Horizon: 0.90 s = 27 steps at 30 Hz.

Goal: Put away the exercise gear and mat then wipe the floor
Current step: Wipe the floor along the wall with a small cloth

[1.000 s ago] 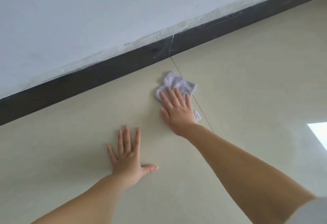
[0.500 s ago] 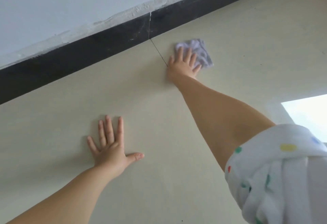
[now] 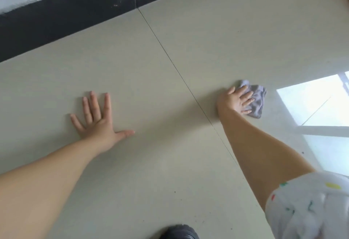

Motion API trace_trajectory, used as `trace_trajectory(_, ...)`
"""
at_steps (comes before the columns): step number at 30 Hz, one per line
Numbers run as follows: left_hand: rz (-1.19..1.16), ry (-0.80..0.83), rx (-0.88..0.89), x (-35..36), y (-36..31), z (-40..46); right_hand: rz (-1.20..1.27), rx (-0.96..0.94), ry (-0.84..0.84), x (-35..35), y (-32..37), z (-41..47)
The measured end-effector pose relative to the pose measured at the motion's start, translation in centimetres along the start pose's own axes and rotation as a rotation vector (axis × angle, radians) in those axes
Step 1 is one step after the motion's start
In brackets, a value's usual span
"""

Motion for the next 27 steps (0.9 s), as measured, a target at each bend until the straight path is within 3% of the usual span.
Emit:
trace_trajectory(2,0.000,0.003,0.001,0.0,0.0,0.0,0.001,-0.102,0.060,2.5,3.5,-2.6)
trace_trajectory(3,-0.003,0.005,0.004,-0.1,0.0,0.0,-0.033,-0.262,0.138,4.7,6.1,-4.7)
trace_trajectory(6,-0.002,-0.007,0.004,0.0,0.0,-0.1,-0.270,-0.981,0.380,11.1,10.9,-16.1)
trace_trajectory(8,0.005,-0.013,-0.008,0.0,0.1,0.0,-0.398,-1.252,0.498,12.6,9.9,-19.0)
trace_trajectory(9,0.010,-0.009,-0.010,-0.1,0.1,0.0,-0.391,-1.282,0.495,11.8,9.4,-17.7)
trace_trajectory(11,0.016,0.005,-0.006,0.0,0.1,0.0,-0.322,-1.185,0.312,8.5,8.0,-11.9)
trace_trajectory(13,0.019,0.011,0.000,0.0,-0.1,0.0,-0.242,-0.866,0.106,3.1,4.4,-3.6)
trace_trajectory(15,0.027,0.009,0.005,0.0,-0.1,0.0,-0.247,-0.498,0.156,-0.8,-1.1,1.6)
trace_trajectory(18,0.015,0.016,0.008,0.1,-0.1,0.0,-0.257,-0.366,0.173,-1.0,-4.6,-0.1)
trace_trajectory(20,0.014,0.017,0.008,0.0,0.0,0.1,-0.324,-0.485,0.182,2.2,-4.9,-5.7)
trace_trajectory(24,0.007,0.004,0.011,0.1,0.1,0.1,-0.448,-1.156,0.370,8.6,-6.1,-22.6)
trace_trajectory(27,0.010,-0.012,0.011,0.0,0.0,0.1,-0.467,-1.397,0.467,8.6,-5.5,-22.2)
Point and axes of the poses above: each hand's wrist, its own z-axis towards the middle knuckle, its own x-axis out of the palm, y = z × x, the point moved 8 cm from there along z, towards the middle knuckle, and after that the axes turned 7 degrees about z, right-handed, at the moved point
